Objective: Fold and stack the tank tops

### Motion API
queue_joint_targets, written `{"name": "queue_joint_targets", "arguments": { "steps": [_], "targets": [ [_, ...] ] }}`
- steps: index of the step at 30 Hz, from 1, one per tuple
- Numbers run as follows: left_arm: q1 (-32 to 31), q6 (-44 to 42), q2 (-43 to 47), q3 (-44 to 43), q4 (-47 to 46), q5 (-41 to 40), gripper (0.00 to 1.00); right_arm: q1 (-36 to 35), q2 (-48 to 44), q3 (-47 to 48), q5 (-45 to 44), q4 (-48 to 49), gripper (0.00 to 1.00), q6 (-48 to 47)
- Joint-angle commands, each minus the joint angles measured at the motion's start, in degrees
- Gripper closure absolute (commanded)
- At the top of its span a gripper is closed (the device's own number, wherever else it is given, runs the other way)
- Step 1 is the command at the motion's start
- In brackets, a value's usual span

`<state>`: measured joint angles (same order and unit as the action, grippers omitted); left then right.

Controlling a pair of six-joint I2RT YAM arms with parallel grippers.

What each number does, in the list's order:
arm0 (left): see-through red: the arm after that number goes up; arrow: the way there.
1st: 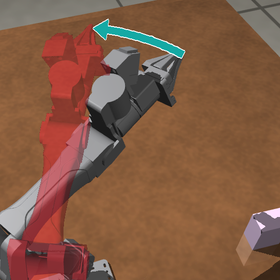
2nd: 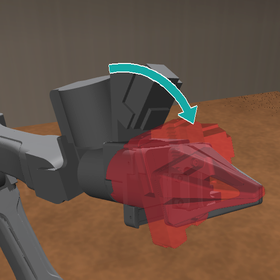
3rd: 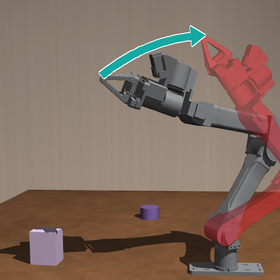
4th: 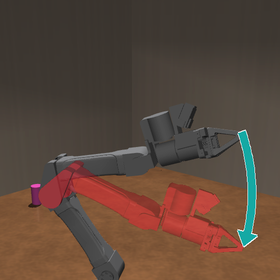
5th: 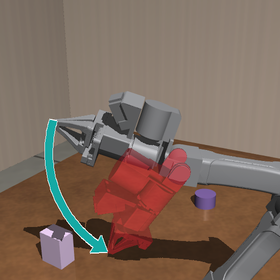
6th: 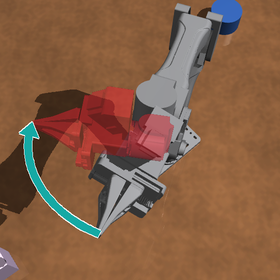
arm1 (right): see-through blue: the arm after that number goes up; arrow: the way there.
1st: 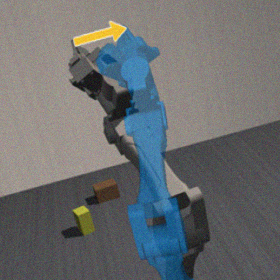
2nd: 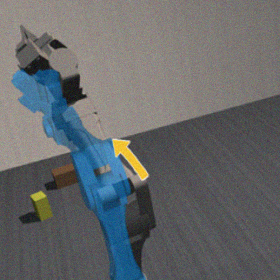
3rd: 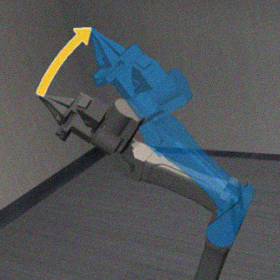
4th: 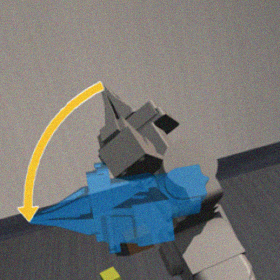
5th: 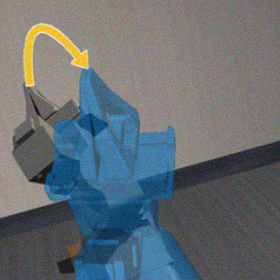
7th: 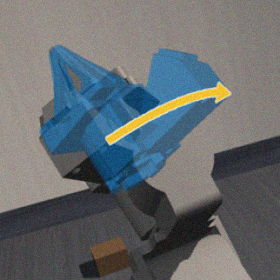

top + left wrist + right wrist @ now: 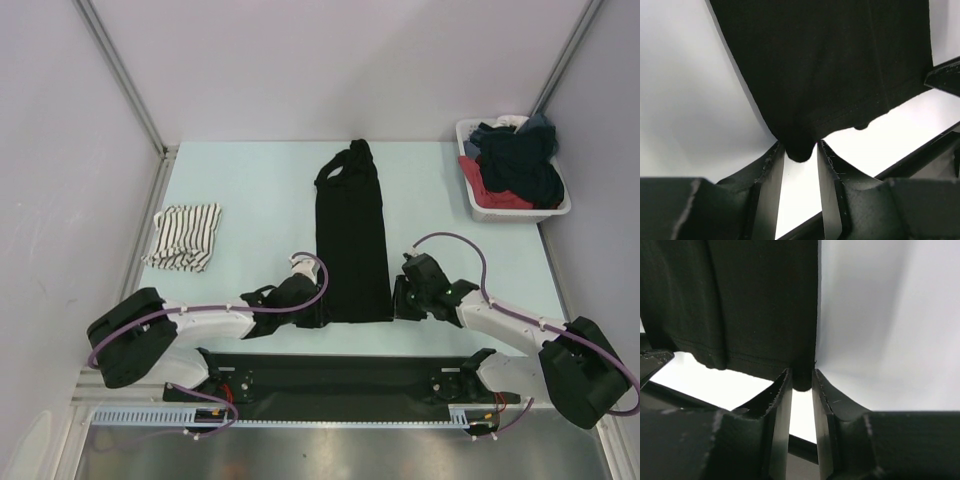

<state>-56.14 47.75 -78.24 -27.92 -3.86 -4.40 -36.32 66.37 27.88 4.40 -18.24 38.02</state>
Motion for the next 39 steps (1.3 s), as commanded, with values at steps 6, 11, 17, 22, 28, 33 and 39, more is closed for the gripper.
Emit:
{"name": "queue_joint_targets", "arguments": {
  "steps": [6, 11, 17, 22, 28, 33, 39],
  "targets": [
    [-0.4, 0.5, -0.3, -1.1, 3.4, -3.8, 0.57, -1.6, -0.4, -0.9, -1.3, -1.2, 0.61, 1.5],
    [-0.3, 1.6, 3.0, 0.3, 6.7, -7.0, 0.43, -1.6, -1.0, -1.7, -2.2, -1.0, 0.69, 1.9],
    [-0.3, 0.7, 2.0, -0.5, 7.5, -6.9, 0.56, -1.7, -1.0, -2.0, -2.2, -0.7, 0.83, 2.0],
    [-0.4, 0.9, -0.8, -0.3, 4.7, -5.0, 0.72, -1.8, -1.3, -1.6, -2.2, -1.3, 0.92, 1.6],
    [-1.2, -1.0, -1.4, -0.8, 5.0, -2.5, 1.0, -2.6, -0.9, -0.8, -1.5, -3.8, 1.0, 0.7],
    [-3.2, -0.8, 2.5, 0.9, 7.8, -1.6, 1.0, -6.9, -4.2, -0.8, -1.6, -8.3, 1.0, 3.3],
    [-7.8, 2.9, 7.1, 3.2, 12.5, -1.7, 1.0, -13.0, -10.2, 0.0, -3.8, -13.7, 1.0, 9.8]
  ]
}}
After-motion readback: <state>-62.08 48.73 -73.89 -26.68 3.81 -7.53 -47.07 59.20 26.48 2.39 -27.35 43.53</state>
